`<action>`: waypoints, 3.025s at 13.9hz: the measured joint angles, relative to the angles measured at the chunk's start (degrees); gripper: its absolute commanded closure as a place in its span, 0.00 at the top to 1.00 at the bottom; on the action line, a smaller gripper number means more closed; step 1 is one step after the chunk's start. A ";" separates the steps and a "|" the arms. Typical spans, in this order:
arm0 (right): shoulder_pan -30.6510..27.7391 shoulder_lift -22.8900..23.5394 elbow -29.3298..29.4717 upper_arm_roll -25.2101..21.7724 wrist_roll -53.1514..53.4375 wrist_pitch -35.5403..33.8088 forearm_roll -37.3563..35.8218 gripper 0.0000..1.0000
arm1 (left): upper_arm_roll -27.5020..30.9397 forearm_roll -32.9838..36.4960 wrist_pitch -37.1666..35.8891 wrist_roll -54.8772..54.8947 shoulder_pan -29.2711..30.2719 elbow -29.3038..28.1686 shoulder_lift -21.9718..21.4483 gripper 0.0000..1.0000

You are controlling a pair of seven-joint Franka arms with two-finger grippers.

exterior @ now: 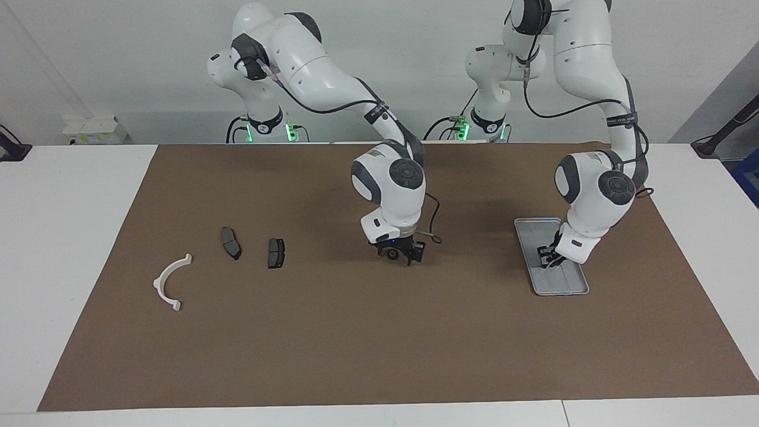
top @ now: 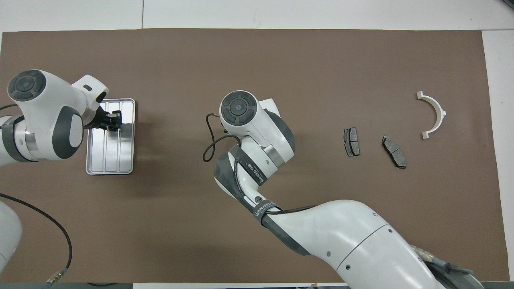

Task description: Place bearing gear from tray to pile

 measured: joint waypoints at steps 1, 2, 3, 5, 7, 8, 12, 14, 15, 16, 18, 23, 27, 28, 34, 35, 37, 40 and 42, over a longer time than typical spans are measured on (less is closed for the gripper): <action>0.00 0.20 0.01 0.00 0.01 0.01 -0.14 0.88 | 0.00 0.00 0.02 0.00 0.00 -0.13 -0.09 0.41; 0.00 0.31 0.01 0.00 0.02 0.10 -0.26 0.88 | -0.01 -0.03 0.05 0.00 0.00 -0.27 -0.19 0.37; 0.00 0.36 0.02 0.00 0.02 0.49 -0.27 0.88 | -0.01 -0.26 0.13 -0.01 0.00 -0.39 -0.27 0.33; 0.00 0.43 0.02 0.00 0.04 1.33 -0.27 0.86 | -0.01 -1.00 1.22 -0.03 0.00 -0.74 -0.34 0.01; -0.02 0.45 0.02 -0.02 0.05 1.34 -0.27 0.81 | -0.31 -1.65 1.79 -0.16 -0.01 -1.13 -0.60 0.00; -0.02 0.44 0.17 -0.01 0.05 1.36 -0.27 0.80 | -0.30 -1.71 1.90 -0.23 0.00 -1.21 -0.64 0.00; -0.02 0.46 0.25 -0.02 0.05 1.22 -0.27 0.72 | -0.23 -3.00 1.80 -0.36 0.22 -1.06 -0.76 0.00; -0.01 0.36 0.35 0.09 0.05 1.09 -0.28 0.68 | -0.23 -3.32 0.74 -0.36 0.35 -0.42 -1.35 0.00; -0.01 0.35 0.36 0.14 0.05 1.06 -0.27 0.68 | -0.23 -3.46 -0.17 -0.41 0.38 -0.03 -1.79 0.00; -0.01 0.34 0.36 0.27 0.05 0.88 -0.28 0.68 | -0.23 -3.55 -0.77 -0.51 0.39 0.13 -2.31 0.00; -0.01 0.33 0.33 0.97 0.05 0.21 -0.28 0.58 | -0.27 -3.60 -1.11 -1.23 0.39 0.16 -2.78 0.00; -0.11 0.05 0.34 1.84 -0.52 -1.63 -0.33 0.36 | -0.57 -3.63 -1.11 -2.95 0.39 0.16 -2.78 0.00; -0.48 -0.46 0.25 2.17 -1.00 -2.40 -0.30 0.18 | -0.65 -3.65 -1.10 -3.88 0.38 0.18 -2.78 0.00; -0.57 -0.46 0.25 2.24 -1.24 -2.40 -0.24 0.15 | -0.81 -3.68 -1.10 -4.77 0.36 0.34 -2.78 0.00; -4.52 -0.33 1.08 2.24 -6.73 -3.44 -0.19 0.14 | -2.04 -3.79 -3.74 -23.34 -7.19 5.14 -2.83 0.00; -6.56 -0.31 1.80 2.25 -9.91 -3.93 -0.19 0.14 | -2.09 -3.79 -3.78 -26.94 -9.44 5.56 -2.82 0.00; -10.90 -0.31 3.00 2.24 -16.79 -4.29 -0.19 0.14 | -2.14 -3.79 -3.80 -33.04 -13.29 6.10 -2.81 0.00; -16.40 -0.20 4.13 2.20 -26.06 -4.16 -0.25 0.14 | -2.14 -3.79 -3.80 -43.73 -20.19 7.24 -2.65 0.00; -19.43 0.14 4.28 2.20 -31.61 -3.55 -0.25 0.14 | -2.15 -3.79 -3.78 -50.72 -25.65 9.14 -1.20 0.00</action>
